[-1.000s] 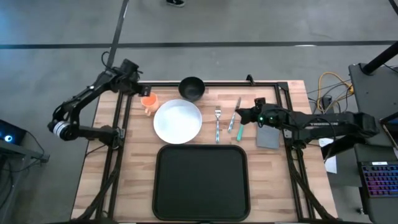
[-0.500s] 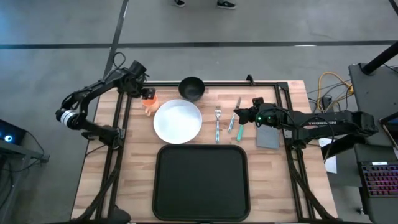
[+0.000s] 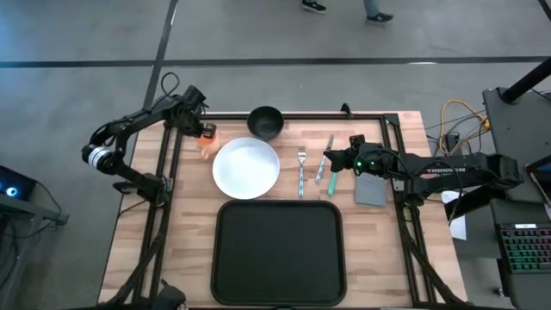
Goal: Set up tray
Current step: Put the yellow mug on the black tray, then put the white plate on the black tray
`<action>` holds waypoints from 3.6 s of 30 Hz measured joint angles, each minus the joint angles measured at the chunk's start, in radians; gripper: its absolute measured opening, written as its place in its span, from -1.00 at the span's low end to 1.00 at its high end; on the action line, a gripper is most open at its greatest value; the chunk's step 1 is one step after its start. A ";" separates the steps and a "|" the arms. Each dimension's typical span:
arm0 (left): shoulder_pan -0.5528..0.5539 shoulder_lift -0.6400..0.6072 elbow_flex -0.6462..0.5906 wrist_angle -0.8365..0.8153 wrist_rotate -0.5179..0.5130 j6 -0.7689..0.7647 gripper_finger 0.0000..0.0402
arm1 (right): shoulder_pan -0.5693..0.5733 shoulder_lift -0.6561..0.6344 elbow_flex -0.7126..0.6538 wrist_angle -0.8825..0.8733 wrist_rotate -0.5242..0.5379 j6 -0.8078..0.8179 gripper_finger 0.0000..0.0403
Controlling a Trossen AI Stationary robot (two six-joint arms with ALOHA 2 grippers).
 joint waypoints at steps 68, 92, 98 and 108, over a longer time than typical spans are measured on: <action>-1.211 -0.053 0.221 -0.205 -0.017 0.004 -0.19 | -0.004 0.425 0.228 -0.016 -0.353 0.221 0.16; -1.257 -0.251 0.430 -0.257 -0.025 -0.284 -0.15 | -0.085 1.024 0.712 -0.162 -0.534 0.188 0.11; -1.257 -0.251 0.424 -0.262 -0.026 -0.280 -0.15 | -0.090 1.108 0.817 -0.191 -0.565 0.166 0.07; -1.267 -0.251 0.423 -0.287 -0.027 -0.281 -0.15 | -0.114 1.136 0.867 -0.281 -0.503 0.127 -0.44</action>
